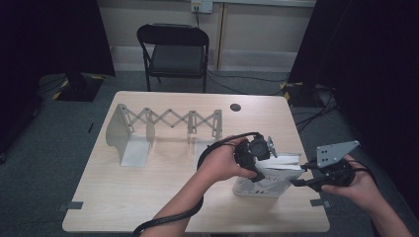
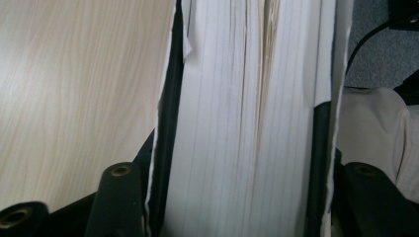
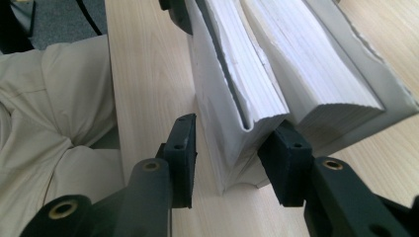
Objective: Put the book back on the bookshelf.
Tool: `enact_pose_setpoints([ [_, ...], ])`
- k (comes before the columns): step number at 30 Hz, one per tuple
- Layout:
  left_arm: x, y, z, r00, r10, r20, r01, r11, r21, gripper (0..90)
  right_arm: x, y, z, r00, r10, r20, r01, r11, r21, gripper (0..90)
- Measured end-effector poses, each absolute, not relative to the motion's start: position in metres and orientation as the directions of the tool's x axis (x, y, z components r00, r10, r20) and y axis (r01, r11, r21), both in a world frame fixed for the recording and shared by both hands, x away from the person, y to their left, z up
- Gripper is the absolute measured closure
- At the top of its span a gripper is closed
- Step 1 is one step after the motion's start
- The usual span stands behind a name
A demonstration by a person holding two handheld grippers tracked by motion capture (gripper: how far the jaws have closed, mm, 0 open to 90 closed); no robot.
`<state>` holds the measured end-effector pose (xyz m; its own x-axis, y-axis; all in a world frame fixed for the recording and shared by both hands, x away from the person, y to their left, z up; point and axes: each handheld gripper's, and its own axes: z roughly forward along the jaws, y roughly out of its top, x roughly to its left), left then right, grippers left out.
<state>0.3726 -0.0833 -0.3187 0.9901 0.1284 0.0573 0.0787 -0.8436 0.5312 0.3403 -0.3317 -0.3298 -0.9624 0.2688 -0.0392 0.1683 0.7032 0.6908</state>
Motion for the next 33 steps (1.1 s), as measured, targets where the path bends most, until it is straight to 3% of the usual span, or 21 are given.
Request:
enact_pose_setpoints([
  [8,0.367,-0.088,-0.314,0.988,0.141,0.058,0.097,-0.878,0.468,47.0,0.338,-0.336,-0.335,-0.957,0.286,-0.047,0.17,0.686,0.707,55.5],
  [13,0.368,-0.097,-0.314,0.989,0.147,0.032,0.116,-0.884,0.453,40.2,0.335,-0.343,-0.349,-0.935,0.348,-0.071,0.204,0.691,0.694,45.8],
  [21,0.369,-0.116,-0.322,0.992,0.125,0.014,0.109,-0.911,0.398,39.4,0.336,-0.347,-0.365,-0.919,0.393,-0.045,0.253,0.672,0.696,41.8],
  [26,0.368,-0.117,-0.319,0.989,0.144,0.044,0.118,-0.921,0.37,48.2,0.335,-0.348,-0.37,-0.918,0.395,-0.044,0.256,0.671,0.696,41.0],
  [33,0.364,-0.109,-0.317,0.983,0.178,0.053,0.15,-0.93,0.336,51.1,0.334,-0.345,-0.37,-0.917,0.396,-0.05,0.252,0.673,0.696,40.6],
])
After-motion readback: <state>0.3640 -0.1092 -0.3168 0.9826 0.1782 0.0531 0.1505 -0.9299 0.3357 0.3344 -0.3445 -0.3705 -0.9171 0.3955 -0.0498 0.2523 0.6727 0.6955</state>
